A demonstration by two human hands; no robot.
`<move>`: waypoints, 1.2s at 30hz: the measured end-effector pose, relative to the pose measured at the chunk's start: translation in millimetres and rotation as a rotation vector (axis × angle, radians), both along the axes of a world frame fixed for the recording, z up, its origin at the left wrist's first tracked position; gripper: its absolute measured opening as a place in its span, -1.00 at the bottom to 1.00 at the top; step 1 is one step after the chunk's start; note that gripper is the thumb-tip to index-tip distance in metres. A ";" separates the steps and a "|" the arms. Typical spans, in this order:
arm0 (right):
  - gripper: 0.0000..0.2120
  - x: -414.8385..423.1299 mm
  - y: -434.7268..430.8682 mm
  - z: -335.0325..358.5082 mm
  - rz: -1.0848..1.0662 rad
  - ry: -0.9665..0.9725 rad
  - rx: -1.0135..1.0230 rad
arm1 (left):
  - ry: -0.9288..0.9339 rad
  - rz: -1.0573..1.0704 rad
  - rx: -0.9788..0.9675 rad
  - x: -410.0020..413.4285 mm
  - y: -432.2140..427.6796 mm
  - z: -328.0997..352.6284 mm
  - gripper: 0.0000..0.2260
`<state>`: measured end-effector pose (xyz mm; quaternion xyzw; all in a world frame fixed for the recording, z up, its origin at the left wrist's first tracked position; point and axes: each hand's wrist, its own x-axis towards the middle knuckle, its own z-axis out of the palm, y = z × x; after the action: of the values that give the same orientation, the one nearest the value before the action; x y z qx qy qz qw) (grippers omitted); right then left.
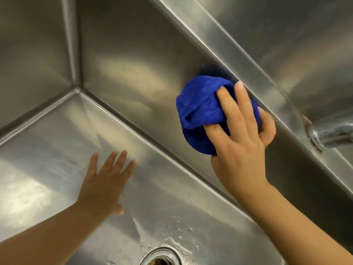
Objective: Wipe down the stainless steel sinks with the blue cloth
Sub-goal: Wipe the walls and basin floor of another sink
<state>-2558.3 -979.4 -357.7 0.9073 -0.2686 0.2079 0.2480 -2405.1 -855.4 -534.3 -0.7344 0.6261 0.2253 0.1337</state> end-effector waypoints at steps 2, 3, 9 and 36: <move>-0.55 11.0 -7.1 -16.2 0.023 0.109 -0.026 | 0.008 0.000 -0.003 -1.3 0.4 -0.5 0.10; -0.59 14.4 -11.0 -29.0 0.044 0.197 -0.024 | 0.015 -0.002 -0.002 -1.6 0.7 -1.0 0.10; -0.55 26.1 -8.8 -52.0 0.072 0.363 0.120 | 0.073 -0.013 -0.007 0.5 3.0 -1.3 0.06; -0.58 -1.1 -8.6 -79.8 0.029 0.577 0.022 | 0.057 -0.038 -0.007 0.4 3.8 0.4 0.04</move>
<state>-2559.4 -988.0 -437.5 0.9353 -0.1760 -0.0581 0.3013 -2404.6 -851.6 -533.8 -0.7160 0.6444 0.2414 0.1175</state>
